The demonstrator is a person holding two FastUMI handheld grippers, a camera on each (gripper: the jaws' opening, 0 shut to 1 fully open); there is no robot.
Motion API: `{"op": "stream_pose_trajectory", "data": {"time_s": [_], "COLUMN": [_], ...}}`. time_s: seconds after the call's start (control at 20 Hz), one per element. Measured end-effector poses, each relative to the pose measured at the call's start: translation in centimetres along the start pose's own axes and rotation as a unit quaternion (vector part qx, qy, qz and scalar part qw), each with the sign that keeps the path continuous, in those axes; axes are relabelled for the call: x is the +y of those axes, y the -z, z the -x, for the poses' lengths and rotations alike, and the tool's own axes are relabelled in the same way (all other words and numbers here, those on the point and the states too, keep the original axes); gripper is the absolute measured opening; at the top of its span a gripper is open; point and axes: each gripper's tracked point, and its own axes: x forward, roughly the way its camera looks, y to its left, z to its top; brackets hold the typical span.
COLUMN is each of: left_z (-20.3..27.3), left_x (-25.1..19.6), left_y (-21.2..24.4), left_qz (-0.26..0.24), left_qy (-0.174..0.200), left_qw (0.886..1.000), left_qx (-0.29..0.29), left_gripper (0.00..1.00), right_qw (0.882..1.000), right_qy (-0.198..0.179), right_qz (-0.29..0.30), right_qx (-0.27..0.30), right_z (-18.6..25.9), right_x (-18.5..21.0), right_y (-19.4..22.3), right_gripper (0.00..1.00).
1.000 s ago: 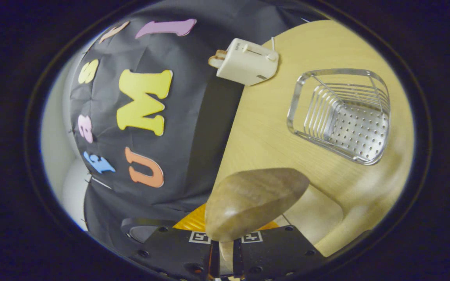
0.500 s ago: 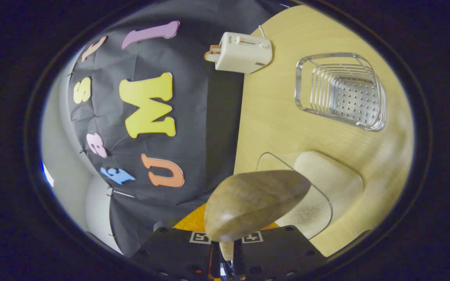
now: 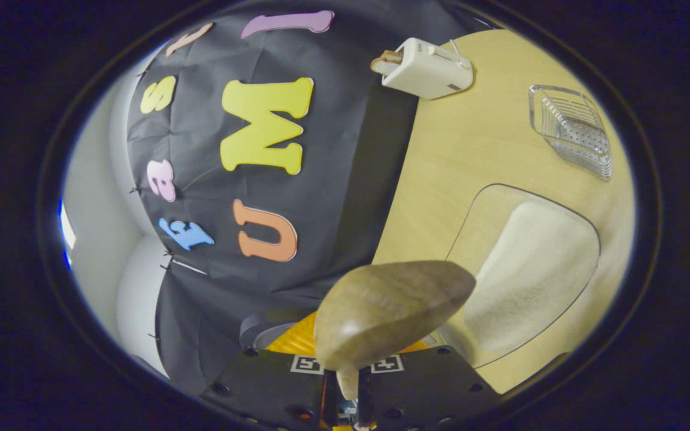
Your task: Close the left gripper, press the button to open the rice cooker; take a wooden spoon from the chopstick holder with the right hand, scoop a spoonful of rice and pour it into the rice cooker, then put the wooden spoon back into the chopstick holder.
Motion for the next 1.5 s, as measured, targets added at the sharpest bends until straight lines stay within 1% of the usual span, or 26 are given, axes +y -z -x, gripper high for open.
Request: {"op": "stream_pose_trajectory", "data": {"time_s": [0.4,0.6,0.75,0.9,1.0,1.2,1.35,1.4,1.5], "left_z": [0.4,0.3,0.2,0.1,0.1,0.1,0.1,0.0,0.0], "left_x": [3.1,4.8,5.7,5.4,5.4,5.7,6.1,6.3,6.4], "left_y": [0.4,0.9,1.2,1.4,1.3,1.2,1.3,1.4,1.5], "left_qz": [0.01,0.004,-0.004,-0.011,-0.018,-0.028,-0.029,-0.028,-0.028], "left_qy": [-0.022,-0.042,-0.056,-0.052,-0.055,-0.059,-0.065,-0.067,-0.069], "left_qw": [1.0,0.999,0.998,0.998,0.998,0.998,0.997,0.997,0.997], "left_qx": [0.004,0.011,0.016,0.02,0.017,0.014,0.016,0.017,0.018], "left_gripper": [0.95,0.95,0.95,0.95,0.95,0.95,0.95,0.95,0.95], "right_qw": [0.996,0.99,0.982,0.97,0.962,0.938,0.924,0.92,0.91], "right_qy": [0.029,0.042,0.052,0.065,0.067,0.081,0.088,0.091,0.094], "right_qz": [0.079,0.132,0.181,0.233,0.265,0.338,0.372,0.382,0.404], "right_qx": [0.032,0.033,0.02,0.011,0.007,-0.011,-0.014,-0.014,-0.013], "right_z": [-6.2,-8.9,-10.3,-11.3,-11.8,-12.5,-12.9,-12.9,-13.0], "right_x": [2.6,2.9,3.3,3.6,3.8,3.9,3.7,3.6,3.6], "right_y": [7.6,10.1,10.9,11.9,12.4,12.7,12.9,13.1,13.4], "right_gripper": [0.12,0.12,0.12,0.12,0.12,0.11,0.13,0.11,0.11]}}
